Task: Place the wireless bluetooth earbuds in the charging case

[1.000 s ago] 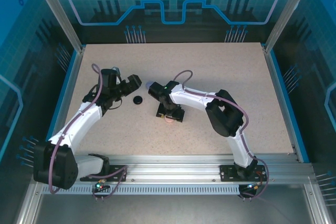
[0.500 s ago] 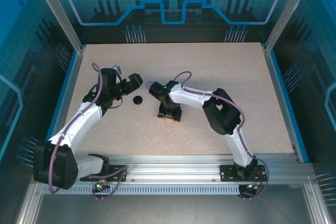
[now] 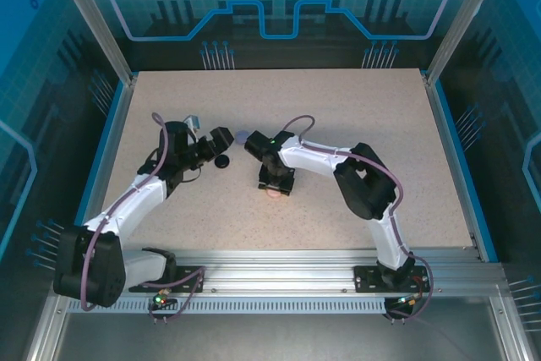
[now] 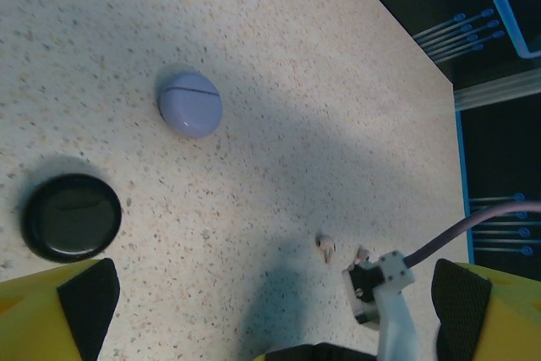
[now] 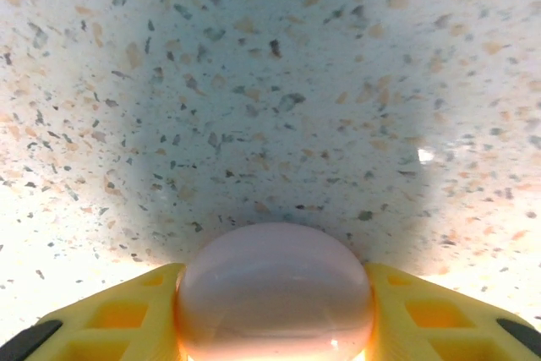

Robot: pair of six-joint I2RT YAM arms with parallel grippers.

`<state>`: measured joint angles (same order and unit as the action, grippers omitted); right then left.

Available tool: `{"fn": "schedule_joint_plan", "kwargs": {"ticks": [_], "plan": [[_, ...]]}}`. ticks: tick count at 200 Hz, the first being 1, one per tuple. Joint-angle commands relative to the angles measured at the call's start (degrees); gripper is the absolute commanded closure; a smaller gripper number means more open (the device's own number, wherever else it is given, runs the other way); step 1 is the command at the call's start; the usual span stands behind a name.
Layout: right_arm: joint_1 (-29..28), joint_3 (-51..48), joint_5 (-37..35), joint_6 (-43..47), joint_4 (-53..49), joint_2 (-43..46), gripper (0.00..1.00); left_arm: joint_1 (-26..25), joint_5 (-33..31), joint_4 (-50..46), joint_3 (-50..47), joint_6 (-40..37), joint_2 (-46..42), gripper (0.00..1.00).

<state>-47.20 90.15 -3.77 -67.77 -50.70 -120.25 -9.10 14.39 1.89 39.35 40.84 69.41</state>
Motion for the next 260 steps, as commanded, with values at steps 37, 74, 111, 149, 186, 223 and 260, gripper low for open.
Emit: {"fn": "schedule_joint_plan", "kwargs": {"ticks": [37, 74, 111, 149, 186, 223, 260], "plan": [[8.1, -4.7, 2.6, -1.9, 6.5, 12.1, 0.63, -2.4, 9.0, 17.5, -6.4, 2.0, -0.2, 0.01], [14.1, -5.2, 5.9, -6.9, 10.2, 16.7, 0.63, -8.5, 8.3, 27.3, -9.3, 2.1, 3.3, 0.01], [16.3, -4.3, 7.3, -12.6, 12.8, 19.5, 0.63, -13.1, 7.9, 39.7, -10.2, 2.2, 9.8, 0.02], [15.8, -3.5, 7.1, -17.2, 13.9, 20.3, 0.63, -15.7, 7.7, 50.5, -8.8, 3.9, 16.3, 0.1], [14.4, -2.5, 6.7, -19.0, 14.4, 20.3, 0.63, -17.0, 6.7, 54.0, -6.6, 4.9, 20.2, 0.37], [13.1, -1.8, 6.8, -19.8, 15.0, 19.4, 0.63, -17.9, 6.2, 57.4, -5.3, 5.9, 23.3, 0.39], [12.0, -1.3, 6.9, -20.0, 15.4, 19.0, 0.63, -18.5, 5.3, 59.1, -3.6, 6.9, 26.5, 0.39]]}}
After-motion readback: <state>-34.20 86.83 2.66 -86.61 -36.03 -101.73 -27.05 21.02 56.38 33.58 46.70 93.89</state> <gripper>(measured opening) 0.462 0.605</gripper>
